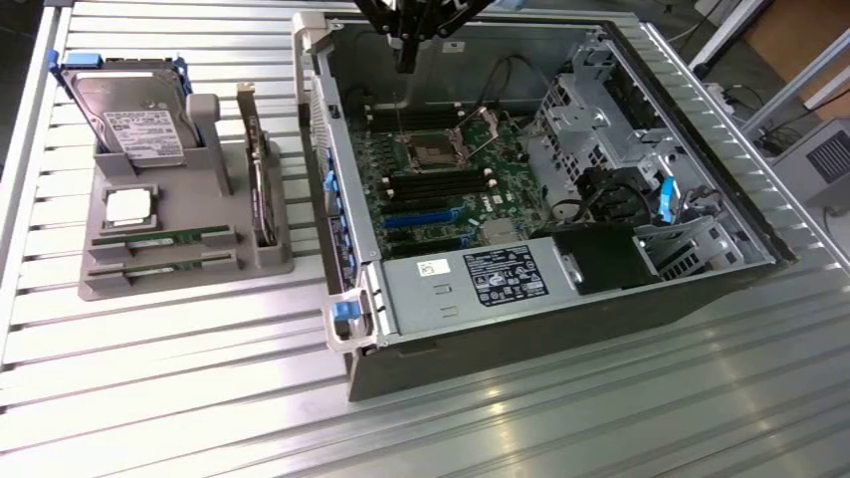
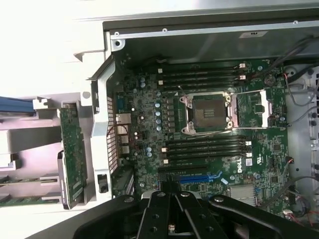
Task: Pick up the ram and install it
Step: 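Reach for the ram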
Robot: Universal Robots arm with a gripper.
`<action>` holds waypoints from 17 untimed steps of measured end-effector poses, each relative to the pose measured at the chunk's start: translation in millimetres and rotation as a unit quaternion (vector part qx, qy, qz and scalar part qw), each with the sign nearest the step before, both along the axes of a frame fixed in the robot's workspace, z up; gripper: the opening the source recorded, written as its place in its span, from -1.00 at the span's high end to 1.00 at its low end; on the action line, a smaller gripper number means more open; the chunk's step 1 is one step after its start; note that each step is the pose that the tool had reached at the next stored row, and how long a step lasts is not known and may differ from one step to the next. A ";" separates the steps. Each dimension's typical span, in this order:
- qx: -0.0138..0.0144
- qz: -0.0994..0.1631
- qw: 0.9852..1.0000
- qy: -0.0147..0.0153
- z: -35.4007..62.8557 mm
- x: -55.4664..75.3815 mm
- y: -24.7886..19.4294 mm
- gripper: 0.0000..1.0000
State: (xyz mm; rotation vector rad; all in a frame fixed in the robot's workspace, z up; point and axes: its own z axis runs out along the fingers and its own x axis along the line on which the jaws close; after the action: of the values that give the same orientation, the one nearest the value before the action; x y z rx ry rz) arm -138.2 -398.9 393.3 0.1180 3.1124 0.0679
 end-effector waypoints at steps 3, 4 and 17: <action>0.000 0.000 1.000 0.000 0.0 -1.6 0.0 0.80; 0.000 0.000 1.000 0.000 0.0 -2.0 0.0 0.80; 0.000 0.000 1.000 0.000 0.0 -5.4 0.0 0.80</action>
State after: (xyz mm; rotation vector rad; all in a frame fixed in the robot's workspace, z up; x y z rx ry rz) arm -143.6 -398.9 393.3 0.1179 3.1125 0.0678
